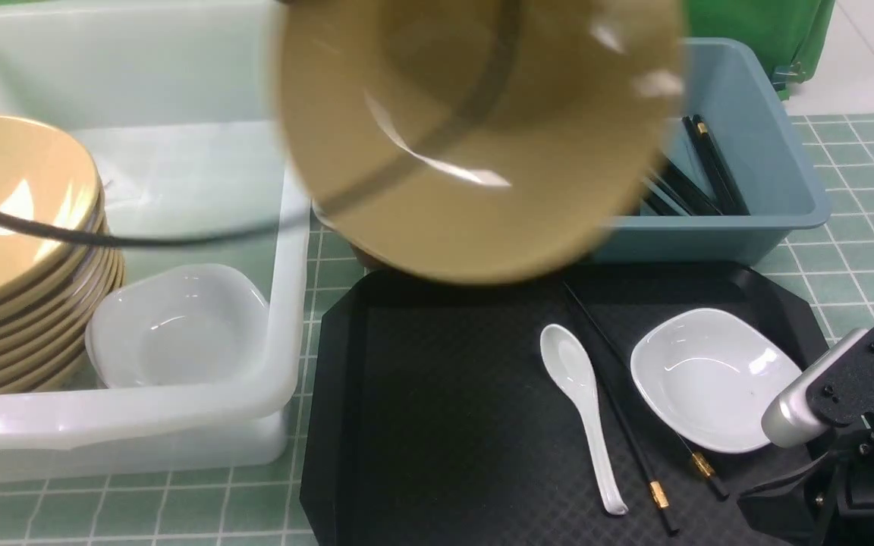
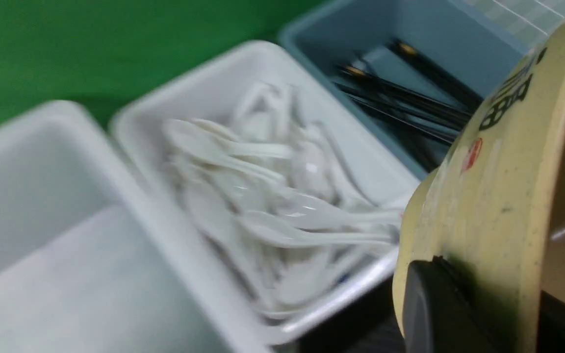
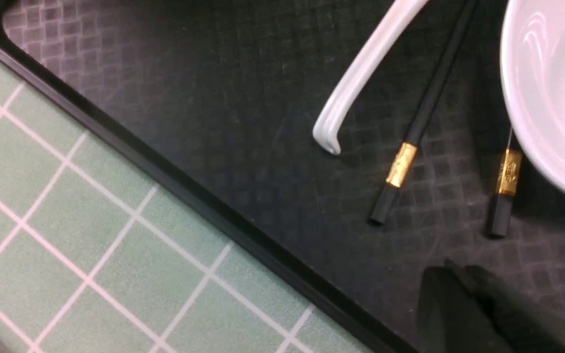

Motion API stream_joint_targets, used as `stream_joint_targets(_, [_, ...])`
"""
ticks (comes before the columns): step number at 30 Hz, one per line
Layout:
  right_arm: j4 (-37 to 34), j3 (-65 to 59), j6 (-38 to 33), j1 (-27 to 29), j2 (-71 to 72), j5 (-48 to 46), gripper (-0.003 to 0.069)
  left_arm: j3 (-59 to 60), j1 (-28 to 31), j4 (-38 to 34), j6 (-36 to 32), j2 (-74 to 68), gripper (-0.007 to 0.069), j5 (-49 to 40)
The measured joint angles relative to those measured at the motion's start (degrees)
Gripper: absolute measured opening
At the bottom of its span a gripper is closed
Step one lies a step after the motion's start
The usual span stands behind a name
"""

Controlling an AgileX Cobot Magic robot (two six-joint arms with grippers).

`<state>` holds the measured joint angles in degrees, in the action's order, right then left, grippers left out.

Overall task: On blue table put chopsticks spoon bowls plates into blue grey white boxes.
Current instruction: 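Place the tan bowl onto the bowl stack in the left bin with the left gripper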

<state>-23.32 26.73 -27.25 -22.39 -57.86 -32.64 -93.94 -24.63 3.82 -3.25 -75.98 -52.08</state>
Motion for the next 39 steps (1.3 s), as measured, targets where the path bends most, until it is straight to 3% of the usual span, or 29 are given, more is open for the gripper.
stream_joint_targets(5, [0.0, 0.0, 0.0, 0.0, 0.0, 0.0, 0.0049, 1.43, 17.1, 4.38, 5.06, 7.63, 0.0006, -1.29])
stream_joint_targets(7, [0.0, 0.0, 0.0, 0.0, 0.0, 0.0, 0.0049, 3.33, 21.47, 4.96, 6.18, 9.34, 0.0006, -1.29])
stream_joint_targets(8, [0.0, 0.0, 0.05, 0.0, 0.0, 0.0, 0.0049, 6.34, 27.6, 5.14, 8.08, 11.48, 0.0006, -1.07])
stream_joint_targets(13, [0.0, 0.0, 0.25, 0.0, 0.0, 0.05, 0.0049, 18.27, 40.29, 4.61, 14.85, 12.67, 0.0006, 3.83])
stream_joint_targets(16, [0.0, 0.0, 0.71, 0.0, 0.0, 0.05, 0.0049, 24.24, 44.74, 3.79, 17.29, 10.33, 0.0006, 8.92])
stream_joint_targets(23, [-0.27, 0.0, 1.39, 0.0, 0.0, 0.13, 0.0049, 28.43, 46.8, 2.04, 18.58, 3.83, 0.0019, 12.2])
stream_joint_targets(27, [-0.35, 0.0, 1.49, 0.0, 0.0, 0.13, 0.0049, 28.49, 46.8, 1.66, 19.15, 0.1, 0.0171, 12.34])
stream_joint_targets(32, [-0.39, 0.0, 2.36, 0.0, 0.0, 0.17, 0.005, 28.49, 46.8, 2.1, 19.29, -0.17, 0.0475, 8.25])
stream_joint_targets(34, [-0.39, 0.0, 2.89, 0.0, 0.0, 0.17, 0.0052, 28.3, 46.8, 2.12, 19.29, 0.66, 0.0559, 6.23])
stream_joint_targets(37, [-0.39, 0.0, 3.59, 0.0, 0.0, 0.47, 0.0057, 28.0, 46.56, 2.12, 18.78, 3.19, 0.065, 3.69])
stream_joint_targets(39, [-0.39, 0.0, 3.89, 0.0, -0.02, 0.67, 0.0061, 28.0, 46.56, 2.12, 18.19, 4.73, 0.0659, 2.42])
